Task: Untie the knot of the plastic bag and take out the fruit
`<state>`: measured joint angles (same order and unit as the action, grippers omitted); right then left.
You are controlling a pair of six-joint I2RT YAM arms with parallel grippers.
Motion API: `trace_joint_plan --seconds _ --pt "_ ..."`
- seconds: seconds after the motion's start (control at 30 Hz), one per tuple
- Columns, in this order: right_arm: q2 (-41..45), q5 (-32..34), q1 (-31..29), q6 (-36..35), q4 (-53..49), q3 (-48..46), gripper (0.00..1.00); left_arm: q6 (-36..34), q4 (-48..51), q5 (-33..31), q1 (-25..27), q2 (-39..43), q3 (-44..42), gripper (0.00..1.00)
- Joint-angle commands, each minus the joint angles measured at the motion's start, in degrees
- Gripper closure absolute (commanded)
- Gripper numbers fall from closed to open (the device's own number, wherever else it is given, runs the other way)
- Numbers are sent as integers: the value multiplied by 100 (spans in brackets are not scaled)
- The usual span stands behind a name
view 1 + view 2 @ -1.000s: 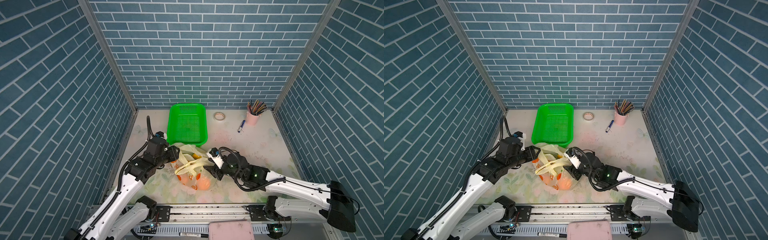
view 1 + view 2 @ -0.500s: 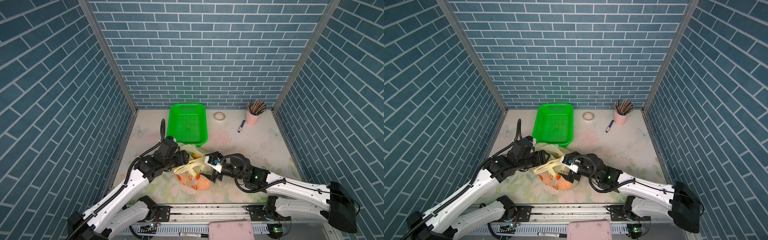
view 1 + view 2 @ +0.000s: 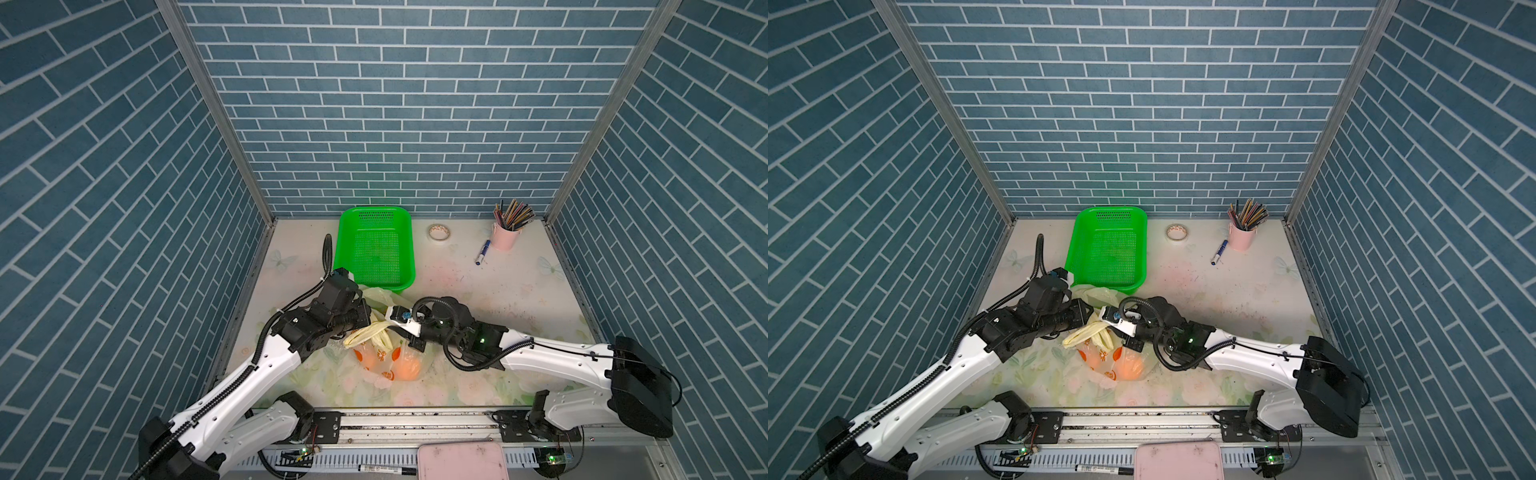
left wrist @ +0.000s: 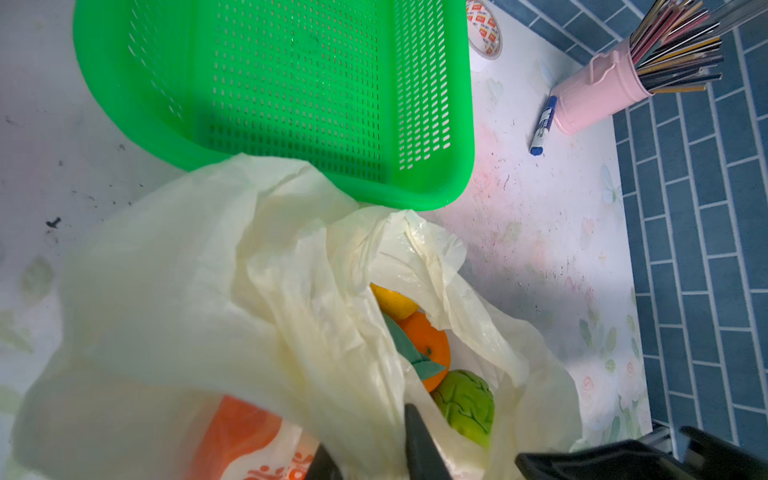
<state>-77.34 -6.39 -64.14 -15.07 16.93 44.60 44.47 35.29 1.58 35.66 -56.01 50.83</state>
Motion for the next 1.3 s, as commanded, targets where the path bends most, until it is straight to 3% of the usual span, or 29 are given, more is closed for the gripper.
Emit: trace_joint_plan --seconds 0.0,0.13,0.4,0.47,0.63,0.83,0.9,0.97,1.0,1.13,1.27 --pt "220 347 -20 233 152 48 98 -218 -83 -186 -225 -99 428 85" --pt "744 518 -20 556 77 -193 100 -494 -163 141 -582 -397 954 89" --pt "1898 -158 -20 1498 -1253 -387 100 -836 -276 1024 -1414 -1160 2119 94" --pt "2054 -508 -25 1848 -1616 -415 95 -906 -233 1317 -1569 -1404 2391 95" --pt "2047 -1204 -145 2660 -1561 -815 90 -1127 -157 1746 -1637 -1861 2824 95" --pt "1391 -1726 -398 2719 -1592 -784 82 -1126 -467 1832 -1731 -2162 2781 93" --pt "1380 -1641 -406 2722 -1780 -597 74 -989 -644 1914 -1729 -2179 2700 87" --pt "1528 -1105 -410 2603 -2044 -410 66 -777 -860 1937 -1720 -2044 2527 70" --pt "1615 -761 -413 2570 -2174 -333 62 -698 -919 1850 -1704 -1944 2444 66" --pt "2067 744 -398 2540 -2387 -111 32 -397 -786 901 -1525 -1364 2150 51" --pt "2361 594 -207 2185 -2458 307 19 12 -363 189 -1347 -730 1901 44"
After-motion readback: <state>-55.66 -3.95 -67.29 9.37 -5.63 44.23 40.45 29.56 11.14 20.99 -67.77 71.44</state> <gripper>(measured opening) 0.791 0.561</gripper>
